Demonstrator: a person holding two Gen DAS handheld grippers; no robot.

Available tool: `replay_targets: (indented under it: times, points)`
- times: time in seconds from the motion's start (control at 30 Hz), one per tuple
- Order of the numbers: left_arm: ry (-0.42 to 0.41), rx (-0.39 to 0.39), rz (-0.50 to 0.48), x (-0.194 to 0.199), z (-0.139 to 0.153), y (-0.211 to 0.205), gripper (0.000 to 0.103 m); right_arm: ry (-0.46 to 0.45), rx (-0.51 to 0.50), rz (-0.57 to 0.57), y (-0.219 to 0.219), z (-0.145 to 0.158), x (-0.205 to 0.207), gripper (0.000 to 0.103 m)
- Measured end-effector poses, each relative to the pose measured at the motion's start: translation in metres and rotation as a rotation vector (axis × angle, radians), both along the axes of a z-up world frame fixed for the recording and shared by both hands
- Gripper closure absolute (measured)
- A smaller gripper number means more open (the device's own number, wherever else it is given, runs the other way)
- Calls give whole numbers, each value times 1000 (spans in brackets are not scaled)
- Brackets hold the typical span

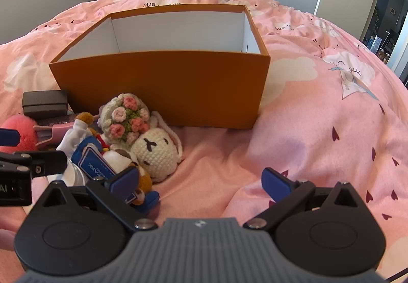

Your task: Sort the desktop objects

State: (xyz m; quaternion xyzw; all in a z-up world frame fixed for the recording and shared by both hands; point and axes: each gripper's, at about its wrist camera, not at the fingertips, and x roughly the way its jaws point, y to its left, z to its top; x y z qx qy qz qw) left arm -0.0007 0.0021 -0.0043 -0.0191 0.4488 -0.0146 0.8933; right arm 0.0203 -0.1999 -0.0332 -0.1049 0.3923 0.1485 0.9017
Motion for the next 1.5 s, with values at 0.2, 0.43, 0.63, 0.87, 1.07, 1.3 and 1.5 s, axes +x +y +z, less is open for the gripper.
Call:
replay_targets:
  times: [0.2, 0.43, 0.63, 0.87, 1.07, 1.3, 1.5]
  points:
    - [1, -2, -1, 0, 0, 0, 1, 5, -5, 0, 0, -1, 0, 1]
    - [2, -5, -5, -1, -1, -2, 1, 5, -5, 2, 0, -1, 0, 1]
    - [1, -6, -6, -1, -2, -4, 1, 5, -6, 3, 0, -1, 0, 1]
    - [2, -9, -14, -1, -1, -3, 1, 4, -4, 6, 0, -2, 0, 1]
    - [-13, -24, -17, -3, 1, -3, 11, 10, 39, 12, -8, 1, 2, 3]
    - [-31, -103, -68, -4, 16, 7, 34, 76, 121, 40, -20, 7, 7, 34]
    - [32, -127, -98, 0, 19, 14, 67, 126, 138, 136, -15, 10, 5, 52]
